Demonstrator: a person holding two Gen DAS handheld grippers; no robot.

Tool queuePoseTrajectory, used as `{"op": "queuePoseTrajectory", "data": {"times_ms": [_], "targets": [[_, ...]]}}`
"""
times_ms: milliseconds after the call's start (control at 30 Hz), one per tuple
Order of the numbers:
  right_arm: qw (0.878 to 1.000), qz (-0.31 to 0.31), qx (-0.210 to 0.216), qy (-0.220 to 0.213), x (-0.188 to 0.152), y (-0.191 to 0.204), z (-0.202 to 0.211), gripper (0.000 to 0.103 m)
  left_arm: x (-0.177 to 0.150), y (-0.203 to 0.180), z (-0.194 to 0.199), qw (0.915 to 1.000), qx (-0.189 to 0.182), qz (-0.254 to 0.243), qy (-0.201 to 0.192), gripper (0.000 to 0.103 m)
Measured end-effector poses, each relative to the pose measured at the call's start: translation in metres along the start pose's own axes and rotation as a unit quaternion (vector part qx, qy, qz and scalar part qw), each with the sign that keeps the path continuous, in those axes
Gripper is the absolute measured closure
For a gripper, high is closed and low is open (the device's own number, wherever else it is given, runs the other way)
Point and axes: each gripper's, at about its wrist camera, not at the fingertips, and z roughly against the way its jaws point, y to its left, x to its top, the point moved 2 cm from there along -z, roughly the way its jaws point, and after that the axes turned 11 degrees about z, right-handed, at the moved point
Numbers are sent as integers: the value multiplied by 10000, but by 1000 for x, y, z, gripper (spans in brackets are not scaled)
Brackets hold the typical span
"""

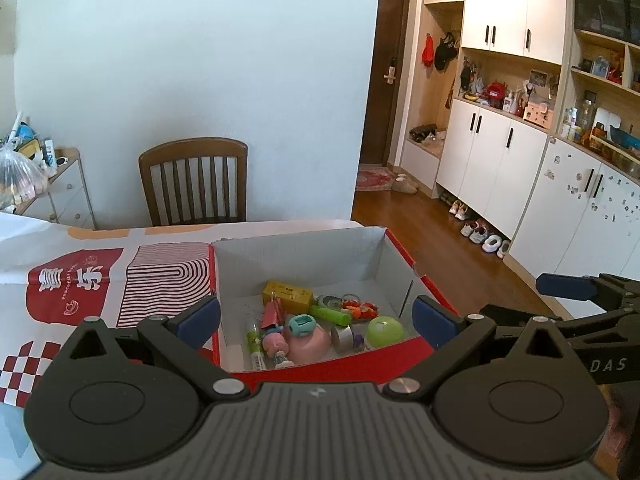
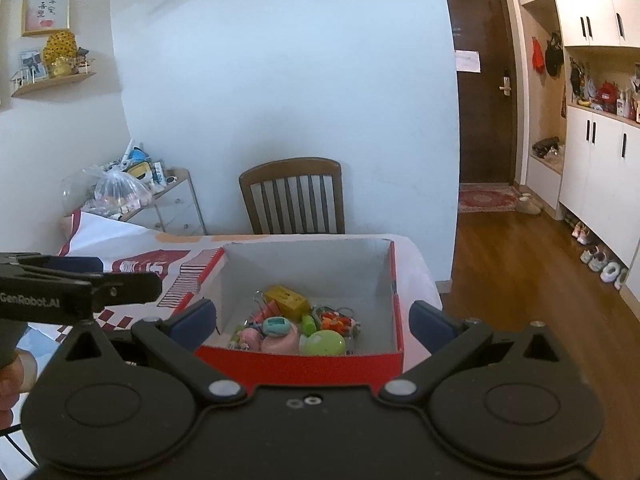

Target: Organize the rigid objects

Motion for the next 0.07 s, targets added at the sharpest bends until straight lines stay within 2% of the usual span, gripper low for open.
{"op": "queuePoseTrajectory", "data": {"times_ms": [67], "targets": [[10000,-27,-6,3,0,1,1,0,0,0,2,10000,12,-20,-29,0]]}}
